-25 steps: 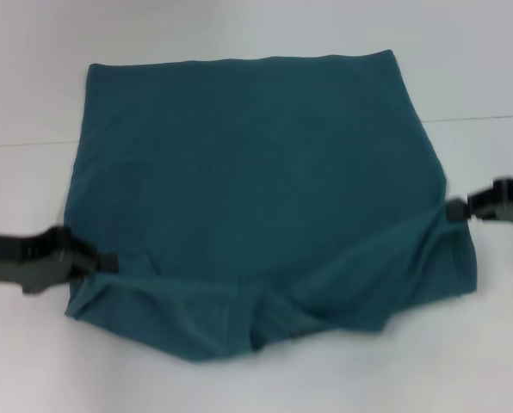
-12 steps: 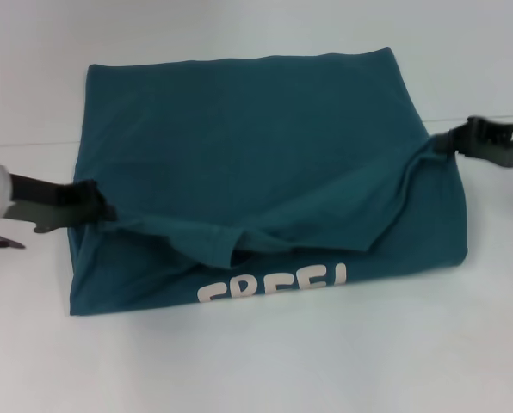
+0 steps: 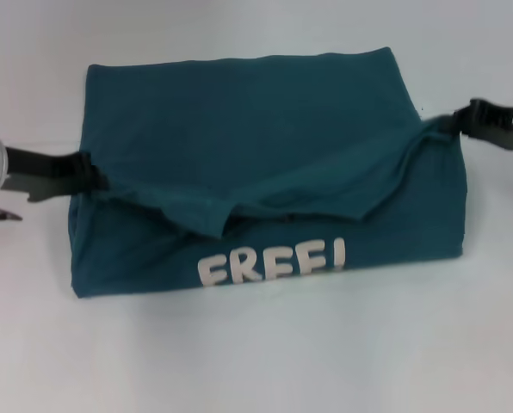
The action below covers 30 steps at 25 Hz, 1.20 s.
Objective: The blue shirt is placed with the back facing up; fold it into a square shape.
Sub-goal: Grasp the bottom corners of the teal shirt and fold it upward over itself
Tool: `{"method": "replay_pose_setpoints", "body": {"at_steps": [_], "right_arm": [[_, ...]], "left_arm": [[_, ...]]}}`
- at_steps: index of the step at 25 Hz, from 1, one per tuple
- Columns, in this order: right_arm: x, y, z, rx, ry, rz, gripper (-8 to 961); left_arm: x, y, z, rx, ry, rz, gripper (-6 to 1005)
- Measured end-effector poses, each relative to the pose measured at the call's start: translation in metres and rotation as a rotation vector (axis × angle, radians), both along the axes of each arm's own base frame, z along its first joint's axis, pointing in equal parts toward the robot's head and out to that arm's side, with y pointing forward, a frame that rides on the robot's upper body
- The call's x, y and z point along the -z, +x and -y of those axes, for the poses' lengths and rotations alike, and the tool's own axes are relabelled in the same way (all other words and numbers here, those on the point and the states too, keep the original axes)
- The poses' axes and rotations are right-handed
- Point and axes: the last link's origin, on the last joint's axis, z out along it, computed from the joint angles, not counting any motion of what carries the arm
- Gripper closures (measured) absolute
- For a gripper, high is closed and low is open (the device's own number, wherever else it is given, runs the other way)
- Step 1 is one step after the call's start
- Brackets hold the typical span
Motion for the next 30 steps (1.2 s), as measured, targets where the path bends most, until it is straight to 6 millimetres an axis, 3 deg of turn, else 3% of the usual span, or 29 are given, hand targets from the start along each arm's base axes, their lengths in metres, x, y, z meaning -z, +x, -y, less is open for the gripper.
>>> {"method": "replay_pose_setpoints", "body": {"at_steps": [5,16,30], "right_arm": [[-0.001,-0.012,-0.016,-0.048,0.078,0.026,924],[0.035,-0.01,-0.035,-0.004,0.119,0.204,923],[0.031,-0.029,-0.049,-0.058,0.121,0.24,923]], "left_arm": [[-0.002,0.011,-0.016,0.022,0.082,-0.02,990],[0.02,0.008,-0.032,0.043,0.166,-0.107,989],[0.013,0.013,-0.038,0.041,0.201,-0.104,989]]}}
